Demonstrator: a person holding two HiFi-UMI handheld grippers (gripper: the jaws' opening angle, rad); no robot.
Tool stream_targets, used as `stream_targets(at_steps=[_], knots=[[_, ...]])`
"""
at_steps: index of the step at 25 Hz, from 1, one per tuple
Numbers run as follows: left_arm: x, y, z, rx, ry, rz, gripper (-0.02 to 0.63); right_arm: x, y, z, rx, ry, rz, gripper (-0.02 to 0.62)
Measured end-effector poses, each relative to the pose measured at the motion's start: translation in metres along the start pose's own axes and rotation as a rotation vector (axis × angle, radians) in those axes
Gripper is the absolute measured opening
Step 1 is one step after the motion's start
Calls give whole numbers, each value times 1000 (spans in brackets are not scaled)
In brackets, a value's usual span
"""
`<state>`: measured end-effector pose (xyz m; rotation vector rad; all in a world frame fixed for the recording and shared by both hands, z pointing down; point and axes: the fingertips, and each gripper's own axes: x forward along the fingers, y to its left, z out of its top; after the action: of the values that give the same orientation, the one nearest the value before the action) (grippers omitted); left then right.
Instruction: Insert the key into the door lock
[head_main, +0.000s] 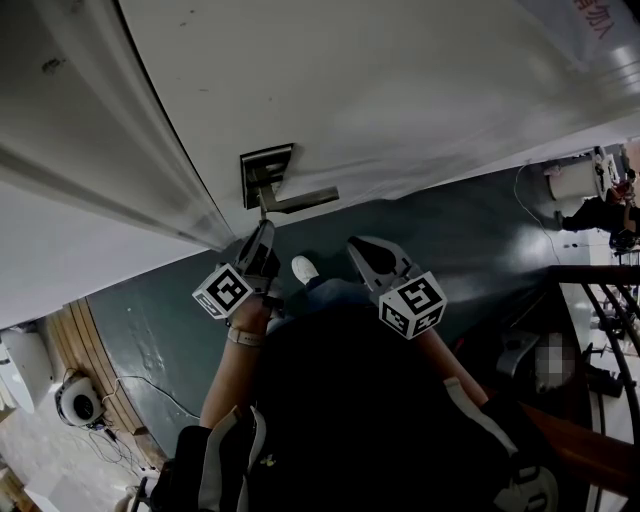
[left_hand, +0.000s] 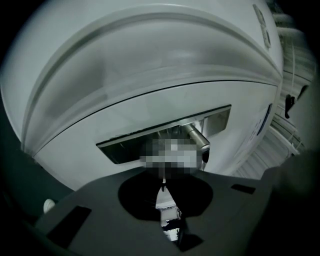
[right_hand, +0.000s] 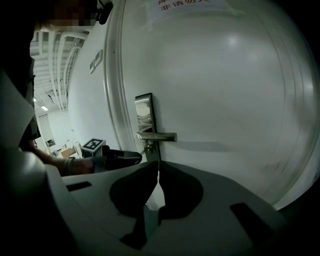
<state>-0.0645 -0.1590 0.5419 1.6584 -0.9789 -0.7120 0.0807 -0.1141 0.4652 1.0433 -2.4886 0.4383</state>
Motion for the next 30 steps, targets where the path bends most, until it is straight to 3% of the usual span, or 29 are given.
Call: stream_targets(at_steps=[4, 30], knots=[[3, 1, 0, -50, -34, -14, 28, -1, 0, 1, -7, 1, 1, 18], [13, -2, 3, -148, -182, 17, 28, -1, -11, 1, 0, -1, -1, 18]])
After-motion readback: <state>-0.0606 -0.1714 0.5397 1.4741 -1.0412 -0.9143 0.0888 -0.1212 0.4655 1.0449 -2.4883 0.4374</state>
